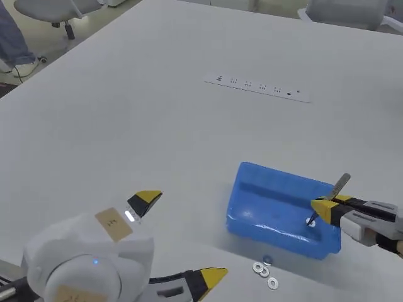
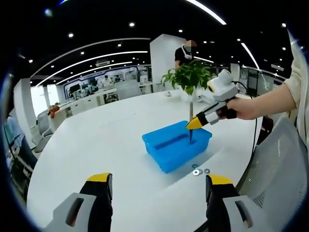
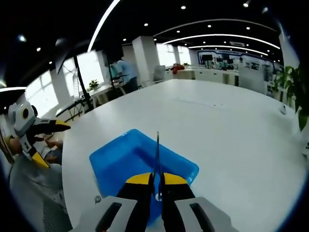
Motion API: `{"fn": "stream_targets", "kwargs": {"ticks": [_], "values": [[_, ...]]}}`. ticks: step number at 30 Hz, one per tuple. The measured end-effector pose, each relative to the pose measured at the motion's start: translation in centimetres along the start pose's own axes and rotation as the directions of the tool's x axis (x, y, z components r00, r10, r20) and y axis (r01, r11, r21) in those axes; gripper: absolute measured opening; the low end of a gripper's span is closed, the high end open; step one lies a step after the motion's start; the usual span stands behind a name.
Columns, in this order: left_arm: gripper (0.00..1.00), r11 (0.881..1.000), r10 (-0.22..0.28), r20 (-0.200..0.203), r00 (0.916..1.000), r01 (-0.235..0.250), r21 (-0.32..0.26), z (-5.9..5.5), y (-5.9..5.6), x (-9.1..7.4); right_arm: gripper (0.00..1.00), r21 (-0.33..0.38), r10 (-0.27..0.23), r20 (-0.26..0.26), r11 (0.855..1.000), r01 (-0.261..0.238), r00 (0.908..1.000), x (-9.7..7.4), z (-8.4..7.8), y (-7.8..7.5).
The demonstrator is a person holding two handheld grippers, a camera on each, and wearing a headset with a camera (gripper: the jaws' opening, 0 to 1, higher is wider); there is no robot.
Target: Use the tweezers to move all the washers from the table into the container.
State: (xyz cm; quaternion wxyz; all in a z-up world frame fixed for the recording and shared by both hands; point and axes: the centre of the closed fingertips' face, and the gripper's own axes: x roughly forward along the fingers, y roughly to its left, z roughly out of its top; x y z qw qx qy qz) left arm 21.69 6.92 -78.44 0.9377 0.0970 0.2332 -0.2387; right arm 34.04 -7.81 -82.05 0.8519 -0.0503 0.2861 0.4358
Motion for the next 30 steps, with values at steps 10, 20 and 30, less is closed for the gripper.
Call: {"fn": "stream_targets", "kwargs": {"ticks": [10, 20, 30], "values": [[0.80, 1.000, 0.000, -0.001, 1.0000, 0.000, -0.009, -0.1, 0.1, 0.0, 0.04, -0.003, 0.023, 0.075, 1.000, -0.023, 0.9969, -1.3, 2.0, 1.6], [0.80, 1.000, -0.007, -0.003, 1.0000, 0.007, -0.006, -0.1, -0.2, 0.0, 0.03, 0.007, 0.100, 0.159, 0.995, -0.102, 0.9821, -3.8, 3.5, 5.7], [0.79, 1.000, -0.007, -0.005, 1.0000, 0.007, -0.004, -0.1, -0.2, 0.0, 0.03, 0.077, 0.160, 0.162, 0.982, -0.174, 0.9739, -4.7, 1.7, 8.5]]}}
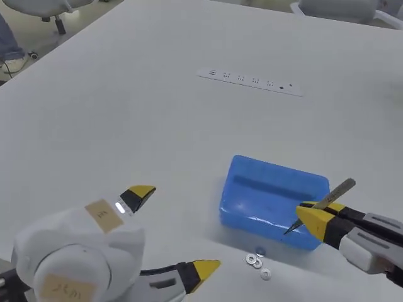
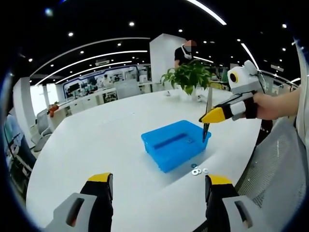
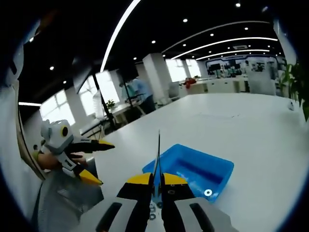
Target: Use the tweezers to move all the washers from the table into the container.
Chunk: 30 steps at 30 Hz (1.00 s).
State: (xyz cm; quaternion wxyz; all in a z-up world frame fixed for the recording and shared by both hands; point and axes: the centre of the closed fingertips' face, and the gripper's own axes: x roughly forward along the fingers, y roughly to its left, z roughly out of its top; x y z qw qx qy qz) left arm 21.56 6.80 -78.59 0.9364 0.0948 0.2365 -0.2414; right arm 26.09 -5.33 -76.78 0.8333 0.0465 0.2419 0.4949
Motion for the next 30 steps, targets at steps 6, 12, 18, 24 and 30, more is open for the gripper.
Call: {"fn": "stream_targets", "kwargs": {"ticks": [6, 12, 18, 24, 30], "values": [[0.79, 1.000, -0.004, -0.005, 1.0000, 0.004, 0.000, -0.1, -0.1, 0.0, 0.03, 0.036, 0.022, -0.042, 0.999, -0.020, 0.9989, 0.5, -2.5, 0.6], [0.79, 1.000, -0.003, -0.007, 1.0000, 0.003, 0.001, -0.1, 0.0, 0.0, 0.04, 0.054, 0.026, -0.057, 0.998, -0.023, 0.9981, 1.1, -3.7, 1.0], [0.79, 1.000, -0.002, -0.006, 1.0000, 0.002, 0.001, -0.1, 0.0, 0.0, 0.04, 0.009, 0.061, -0.067, 0.998, -0.061, 0.9959, 2.8, -3.7, 1.6], [0.79, 1.000, 0.002, -0.006, 1.0000, -0.002, 0.000, -0.1, 0.1, 0.0, 0.04, -0.069, 0.087, -0.119, 0.993, -0.095, 0.9891, 4.4, -4.3, 1.7], [0.79, 1.000, 0.006, -0.003, 1.0000, -0.006, -0.005, -0.1, 0.2, -0.1, 0.04, -0.113, 0.089, -0.168, 0.988, -0.109, 0.9818, 4.9, -5.3, 1.6]]}}
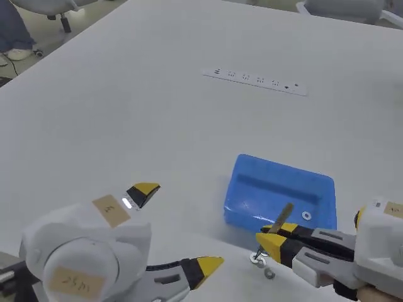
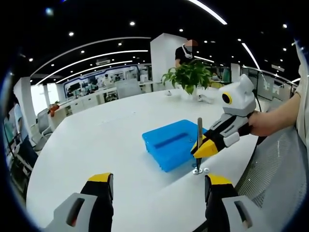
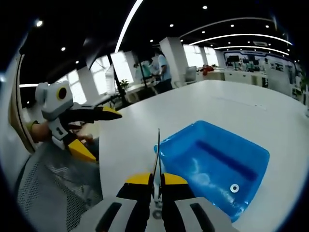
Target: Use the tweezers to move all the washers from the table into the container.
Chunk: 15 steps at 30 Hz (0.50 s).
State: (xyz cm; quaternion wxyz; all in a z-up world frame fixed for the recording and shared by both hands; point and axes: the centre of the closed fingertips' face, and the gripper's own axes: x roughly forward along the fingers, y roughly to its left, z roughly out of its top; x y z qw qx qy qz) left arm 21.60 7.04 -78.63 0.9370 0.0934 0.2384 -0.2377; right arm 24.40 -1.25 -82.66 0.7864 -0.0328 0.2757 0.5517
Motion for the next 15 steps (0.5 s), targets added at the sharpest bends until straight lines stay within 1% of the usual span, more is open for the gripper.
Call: {"fn": "stream_targets", "kwargs": {"ticks": [4, 8, 11, 14, 15], "values": [[0.79, 1.000, 0.002, -0.002, 1.0000, -0.002, 0.001, -0.04, 0.03, 0.00, 0.04, 0.005, 0.013, 0.008, 1.000, -0.013, 0.9999, 0.03, 0.01, 0.17], [0.79, 1.000, 0.009, 0.000, 1.0000, -0.009, 0.008, 0.02, 0.14, -0.02, 0.04, -0.032, 0.009, -0.002, 0.999, -0.009, 1.0000, 0.22, -0.09, 0.22], [0.79, 1.000, 0.002, 0.001, 1.0000, -0.002, 0.001, 0.02, 0.04, 0.01, 0.04, -0.036, 0.017, -0.004, 0.999, -0.017, 0.9998, 0.31, -0.25, 0.33], [0.79, 1.000, 0.007, -0.004, 1.0000, -0.007, 0.011, -0.05, 0.08, 0.01, 0.04, -0.053, 0.020, -0.019, 0.998, -0.021, 0.9996, 0.39, -0.65, 0.55], [0.79, 1.000, 0.005, -0.003, 1.0000, -0.005, 0.010, -0.03, 0.05, 0.01, 0.04, -0.054, 0.021, -0.015, 0.998, -0.021, 0.9997, 0.36, -0.61, 0.59]]}}
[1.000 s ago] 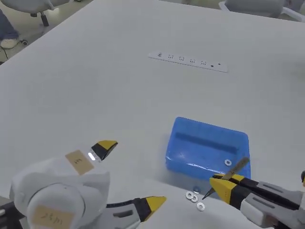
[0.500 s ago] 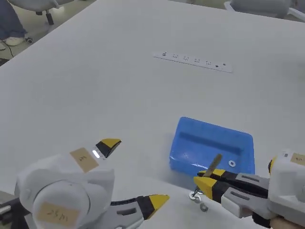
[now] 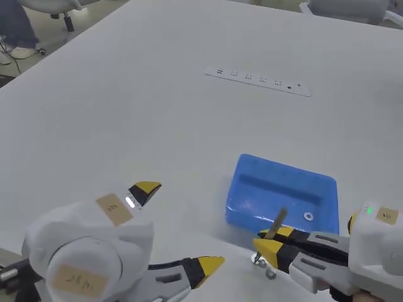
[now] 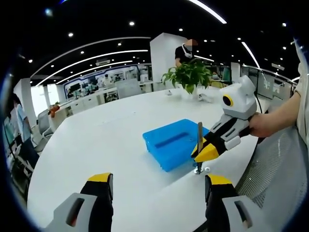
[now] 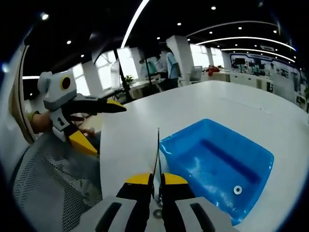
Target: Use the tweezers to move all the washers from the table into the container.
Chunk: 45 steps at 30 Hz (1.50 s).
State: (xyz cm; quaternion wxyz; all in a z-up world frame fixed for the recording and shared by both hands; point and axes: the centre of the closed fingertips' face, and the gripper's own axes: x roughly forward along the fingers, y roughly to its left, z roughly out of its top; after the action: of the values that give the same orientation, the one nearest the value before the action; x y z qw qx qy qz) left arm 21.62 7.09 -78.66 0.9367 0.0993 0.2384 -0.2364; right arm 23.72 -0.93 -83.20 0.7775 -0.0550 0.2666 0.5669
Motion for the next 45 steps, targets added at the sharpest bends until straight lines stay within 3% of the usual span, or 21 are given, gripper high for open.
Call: {"fn": "stream_targets", "kwargs": {"ticks": [5, 7, 12, 21, 26, 35, 40, 45], "values": [[0.79, 1.000, -0.001, 0.003, 1.0000, 0.001, -0.003, 0.0, 0.0, 0.0, 0.03, -0.029, -0.012, -0.003, 1.000, 0.012, 0.9999, -0.2, 0.2, -0.1], [0.79, 1.000, -0.001, 0.002, 1.0000, 0.001, -0.001, 0.0, 0.0, 0.0, 0.03, 0.023, 0.003, 0.037, 1.000, -0.004, 0.9993, -0.4, 1.0, 0.1], [0.79, 1.000, -0.001, 0.009, 1.0000, 0.001, -0.007, 0.1, 0.0, 0.0, 0.03, 0.069, 0.012, 0.103, 0.997, -0.019, 0.9946, -1.4, 3.0, 0.3], [0.79, 1.000, -0.004, 0.011, 0.9999, 0.005, -0.006, 0.2, -0.1, 0.0, 0.03, 0.087, -0.014, 0.200, 0.996, -0.004, 0.9797, -3.6, 6.7, 0.0], [0.79, 1.000, -0.003, 0.012, 0.9999, 0.003, -0.005, 0.2, 0.0, 0.0, 0.03, 0.096, -0.067, 0.226, 0.994, 0.046, 0.9719, -4.5, 7.7, -1.9], [0.79, 1.000, -0.009, 0.012, 0.9999, 0.009, -0.006, 0.2, -0.1, 0.0, 0.03, 0.141, -0.158, 0.232, 0.982, 0.128, 0.9596, -5.4, 7.9, -6.0], [0.79, 1.000, -0.007, 0.013, 0.9999, 0.007, -0.010, 0.2, -0.1, 0.0, 0.03, 0.175, -0.200, 0.220, 0.971, 0.163, 0.9548, -5.3, 7.2, -8.0], [0.79, 1.000, -0.009, 0.011, 0.9999, 0.009, -0.008, 0.1, -0.1, 0.0, 0.03, 0.198, -0.222, 0.186, 0.963, 0.185, 0.9571, -4.7, 5.9, -9.4]]}}
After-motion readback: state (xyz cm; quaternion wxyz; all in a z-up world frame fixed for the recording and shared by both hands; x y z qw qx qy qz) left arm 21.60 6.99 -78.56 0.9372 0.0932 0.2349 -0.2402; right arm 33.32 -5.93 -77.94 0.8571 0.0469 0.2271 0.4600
